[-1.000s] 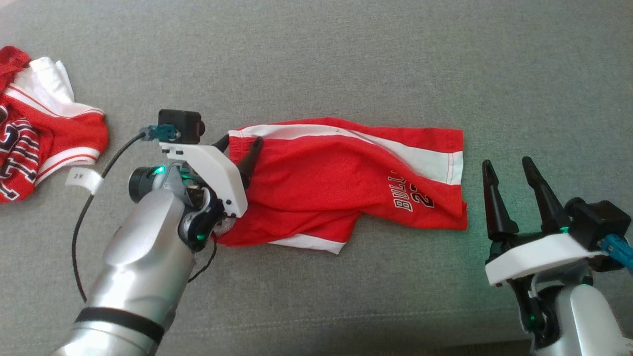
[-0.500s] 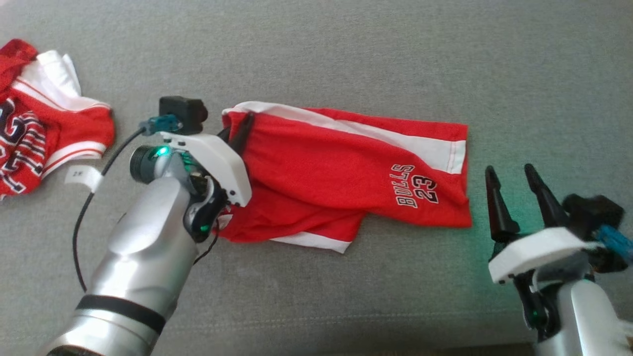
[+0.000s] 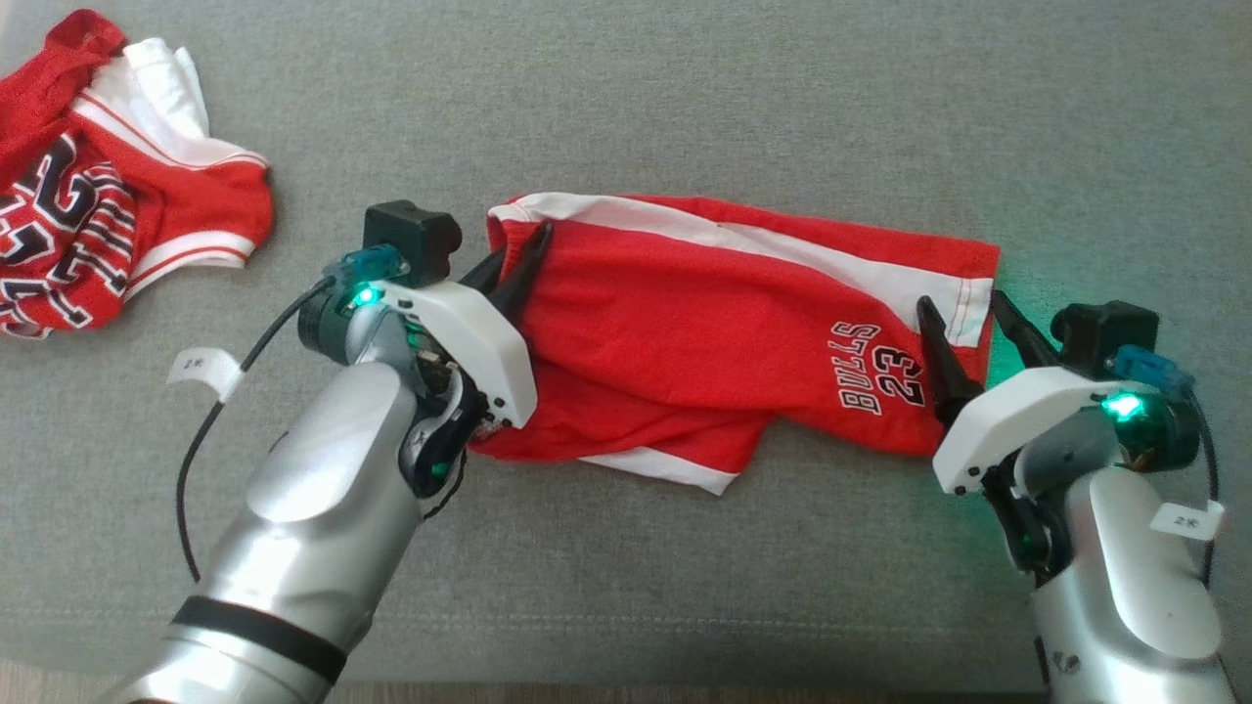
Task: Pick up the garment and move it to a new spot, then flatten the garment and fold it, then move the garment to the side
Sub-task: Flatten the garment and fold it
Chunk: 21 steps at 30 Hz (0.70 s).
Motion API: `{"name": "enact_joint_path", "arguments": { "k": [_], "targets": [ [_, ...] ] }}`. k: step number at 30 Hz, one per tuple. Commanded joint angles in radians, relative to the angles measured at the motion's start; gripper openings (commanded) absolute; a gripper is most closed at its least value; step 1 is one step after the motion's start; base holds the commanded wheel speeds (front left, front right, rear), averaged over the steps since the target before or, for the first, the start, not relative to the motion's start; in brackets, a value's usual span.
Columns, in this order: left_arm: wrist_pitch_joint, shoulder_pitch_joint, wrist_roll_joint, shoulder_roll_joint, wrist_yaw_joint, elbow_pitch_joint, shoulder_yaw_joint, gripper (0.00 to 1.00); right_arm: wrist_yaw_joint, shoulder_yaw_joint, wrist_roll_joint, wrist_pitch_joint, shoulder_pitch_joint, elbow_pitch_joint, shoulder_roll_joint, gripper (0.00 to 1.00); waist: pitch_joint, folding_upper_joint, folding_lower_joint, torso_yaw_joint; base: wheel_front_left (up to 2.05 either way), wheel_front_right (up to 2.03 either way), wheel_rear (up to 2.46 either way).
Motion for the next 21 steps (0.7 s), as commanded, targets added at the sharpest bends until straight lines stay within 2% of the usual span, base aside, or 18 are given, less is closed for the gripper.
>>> {"name": "enact_joint_path", "arguments": {
  "k": [1, 2, 3, 4, 12, 16, 21],
  "targets": [
    [-0.007, -0.021, 0.008, 0.025, 0.005, -0.037, 0.026, 0.00, -0.001, 0.028, 0.005, -0.001, -0.030, -0.020, -0.003, 1.00, 0.001, 0.0000, -0.0001, 0.002, 0.00, 0.00, 0.00],
    [-0.007, -0.019, 0.008, 0.026, 0.006, -0.040, 0.025, 0.00, -0.001, 0.035, 0.010, -0.005, -0.034, -0.013, -0.003, 1.00, 0.002, 0.0000, -0.0001, 0.004, 0.00, 0.00, 0.00],
    [-0.009, -0.018, 0.008, 0.027, 0.008, -0.044, 0.025, 0.00, -0.001, 0.040, 0.021, -0.006, -0.035, -0.005, -0.003, 0.43, 0.002, 0.0000, -0.0001, 0.005, 0.00, 0.00, 0.00],
    [-0.012, -0.016, 0.008, 0.029, 0.010, -0.047, 0.025, 0.00, -0.001, 0.044, 0.029, -0.006, -0.035, 0.001, -0.003, 0.00, 0.002, 0.0000, -0.0001, 0.004, 0.00, 0.00, 0.00],
    [-0.082, 0.012, 0.011, 0.064, 0.023, -0.115, 0.041, 0.00, -0.001, 0.063, 0.052, -0.074, -0.034, -0.039, -0.003, 0.00, -0.025, 0.0000, -0.0001, -0.007, 0.00, 0.00, 0.00],
    [-0.104, 0.036, 0.012, 0.104, 0.036, -0.195, 0.057, 0.00, -0.001, 0.058, 0.054, -0.098, -0.033, -0.119, -0.004, 0.00, -0.060, 0.0000, -0.0001, -0.013, 0.00, 0.00, 0.00],
    [-0.074, 0.056, 0.019, 0.171, 0.071, -0.343, 0.081, 0.00, -0.001, 0.033, 0.065, -0.089, -0.042, -0.259, -0.024, 0.00, -0.115, 0.0000, -0.0001, -0.013, 0.00, 0.00, 0.00]
  ]
}}
